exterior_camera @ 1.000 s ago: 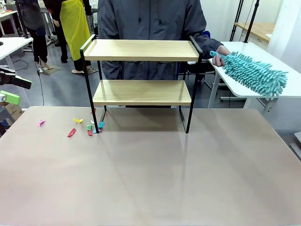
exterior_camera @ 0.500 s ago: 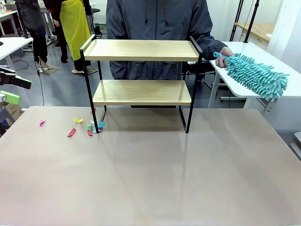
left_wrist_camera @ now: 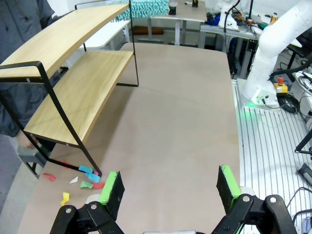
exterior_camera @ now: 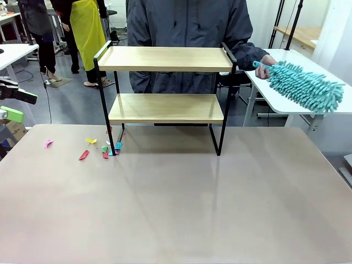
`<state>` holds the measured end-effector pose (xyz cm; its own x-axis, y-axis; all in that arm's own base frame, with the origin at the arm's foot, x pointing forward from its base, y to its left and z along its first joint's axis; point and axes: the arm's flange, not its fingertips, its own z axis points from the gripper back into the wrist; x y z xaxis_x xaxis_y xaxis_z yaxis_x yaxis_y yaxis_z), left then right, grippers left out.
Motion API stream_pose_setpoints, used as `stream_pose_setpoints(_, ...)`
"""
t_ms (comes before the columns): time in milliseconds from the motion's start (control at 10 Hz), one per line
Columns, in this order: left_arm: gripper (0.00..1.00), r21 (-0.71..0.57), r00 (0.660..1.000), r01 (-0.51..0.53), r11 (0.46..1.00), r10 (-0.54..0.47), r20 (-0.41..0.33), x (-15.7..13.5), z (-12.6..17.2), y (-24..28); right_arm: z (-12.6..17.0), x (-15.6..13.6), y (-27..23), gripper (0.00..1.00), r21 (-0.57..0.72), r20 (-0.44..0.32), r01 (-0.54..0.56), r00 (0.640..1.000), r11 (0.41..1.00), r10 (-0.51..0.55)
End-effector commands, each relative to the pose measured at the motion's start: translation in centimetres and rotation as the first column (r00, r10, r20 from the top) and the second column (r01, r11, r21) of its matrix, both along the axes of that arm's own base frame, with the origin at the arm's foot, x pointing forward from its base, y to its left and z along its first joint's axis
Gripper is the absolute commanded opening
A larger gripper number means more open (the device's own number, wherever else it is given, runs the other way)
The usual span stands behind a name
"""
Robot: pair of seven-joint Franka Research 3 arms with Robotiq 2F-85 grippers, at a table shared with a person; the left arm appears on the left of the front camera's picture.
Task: Clean the shelf.
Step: Hand the Duster back to the human.
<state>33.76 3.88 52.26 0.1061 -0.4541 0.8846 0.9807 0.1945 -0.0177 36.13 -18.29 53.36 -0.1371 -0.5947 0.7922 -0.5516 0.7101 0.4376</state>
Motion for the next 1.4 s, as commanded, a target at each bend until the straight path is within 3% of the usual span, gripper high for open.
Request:
stream_pose_setpoints(0, 1.00, -0.023, 1.000, 0.012, 1.000, -0.011, 0.024, 0.10, 0.10, -0.12, 0.19, -0.20, 0.13, 1.00, -0.008, 0.006, 0.004, 1.000, 1.000, -0.004)
stream_pose_setpoints(1300, 1.00, -0.023, 1.000, 0.012, 1.000, -0.011, 0.024, 0.10, 0.10, -0.12, 0.19, -0.20, 0.13, 1.00, -0.008, 0.006, 0.004, 1.000, 1.000, -0.004)
